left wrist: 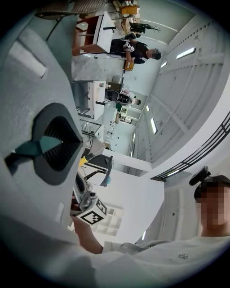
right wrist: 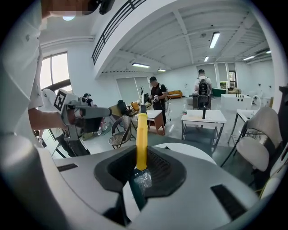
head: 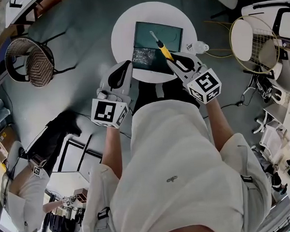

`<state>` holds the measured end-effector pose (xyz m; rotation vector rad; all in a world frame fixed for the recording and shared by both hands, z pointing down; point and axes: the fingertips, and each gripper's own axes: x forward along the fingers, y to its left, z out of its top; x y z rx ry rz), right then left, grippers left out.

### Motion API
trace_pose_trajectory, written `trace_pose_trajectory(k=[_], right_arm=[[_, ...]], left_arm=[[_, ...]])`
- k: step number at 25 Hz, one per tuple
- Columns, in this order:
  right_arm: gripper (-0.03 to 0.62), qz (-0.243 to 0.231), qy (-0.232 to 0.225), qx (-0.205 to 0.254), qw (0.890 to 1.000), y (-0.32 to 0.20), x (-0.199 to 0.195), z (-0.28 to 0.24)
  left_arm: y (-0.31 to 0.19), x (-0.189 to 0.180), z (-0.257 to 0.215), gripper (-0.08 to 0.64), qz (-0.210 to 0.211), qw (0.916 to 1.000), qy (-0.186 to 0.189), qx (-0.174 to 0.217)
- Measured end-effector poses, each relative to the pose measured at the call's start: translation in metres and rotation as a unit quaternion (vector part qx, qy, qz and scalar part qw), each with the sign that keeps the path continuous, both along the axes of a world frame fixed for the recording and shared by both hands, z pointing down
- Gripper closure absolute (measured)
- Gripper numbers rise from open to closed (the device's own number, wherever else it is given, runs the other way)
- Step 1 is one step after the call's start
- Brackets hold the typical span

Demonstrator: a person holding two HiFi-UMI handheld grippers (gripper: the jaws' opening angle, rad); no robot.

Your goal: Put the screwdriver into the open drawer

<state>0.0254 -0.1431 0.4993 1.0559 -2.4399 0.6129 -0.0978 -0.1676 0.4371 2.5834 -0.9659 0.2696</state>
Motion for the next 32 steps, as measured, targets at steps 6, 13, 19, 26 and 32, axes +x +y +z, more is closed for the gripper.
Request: trace_pose_trajectory(k=[6,13,19,26,32], right_arm=[[0.517,-0.020,0.002,-0.027,0.999,0.002,-0.002,0.041],[0.517,-0.059,0.027,-0.066,0.996,0.016,-0.012,0.089],[0.517,-0.091,0.059,-0.099,0.989,0.027,-0.016,0.132],[0.517,-0.111,0.092,-0.135,0.980,0.035,-0.014,0.174],[0.517,-0.132,0.140,-0.162,0.968,0.039,-0.013,0.203]], left_arm=[[-0.003,0.006,0.005,0.551,0.006,1.0000,-0.003,-0.007],[-0.003,-0.001,0.014,0.551,-0.008,0.9997,-0.003,-0.024],[-0.002,-0.004,0.025,0.551,-0.022,0.9992,-0.003,-0.034],[-0.003,0.000,0.035,0.551,-0.026,0.9987,-0.001,-0.043],[0.000,-0.001,0.036,0.551,-0.029,0.9987,-0.003,-0.043]])
